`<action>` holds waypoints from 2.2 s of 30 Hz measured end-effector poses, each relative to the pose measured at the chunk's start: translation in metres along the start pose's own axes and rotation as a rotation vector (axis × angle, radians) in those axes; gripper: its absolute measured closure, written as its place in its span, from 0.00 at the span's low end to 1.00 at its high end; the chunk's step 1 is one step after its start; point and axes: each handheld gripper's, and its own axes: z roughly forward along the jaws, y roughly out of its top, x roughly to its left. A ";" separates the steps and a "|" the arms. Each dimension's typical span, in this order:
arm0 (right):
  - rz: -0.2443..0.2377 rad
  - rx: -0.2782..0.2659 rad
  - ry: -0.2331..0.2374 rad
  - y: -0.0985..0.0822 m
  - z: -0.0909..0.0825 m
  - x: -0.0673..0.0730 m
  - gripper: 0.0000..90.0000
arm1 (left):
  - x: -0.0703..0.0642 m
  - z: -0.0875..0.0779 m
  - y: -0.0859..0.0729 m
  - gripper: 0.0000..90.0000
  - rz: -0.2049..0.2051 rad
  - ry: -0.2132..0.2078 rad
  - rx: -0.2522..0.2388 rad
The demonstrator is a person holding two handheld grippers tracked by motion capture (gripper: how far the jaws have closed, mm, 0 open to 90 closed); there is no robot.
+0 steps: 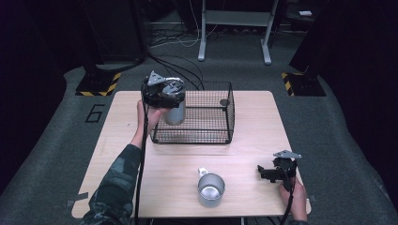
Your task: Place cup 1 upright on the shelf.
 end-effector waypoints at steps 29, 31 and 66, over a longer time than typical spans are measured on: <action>-0.002 -0.001 0.000 0.000 0.000 0.000 0.00 | 0.002 0.037 -0.013 0.04 -0.007 0.028 0.087; -0.001 -0.001 0.000 0.000 0.000 0.000 0.00 | 0.002 0.039 -0.014 0.04 -0.008 0.027 0.096; -0.013 0.001 0.002 0.000 0.000 -0.001 0.00 | 0.009 0.062 -0.039 0.04 -0.047 0.065 0.153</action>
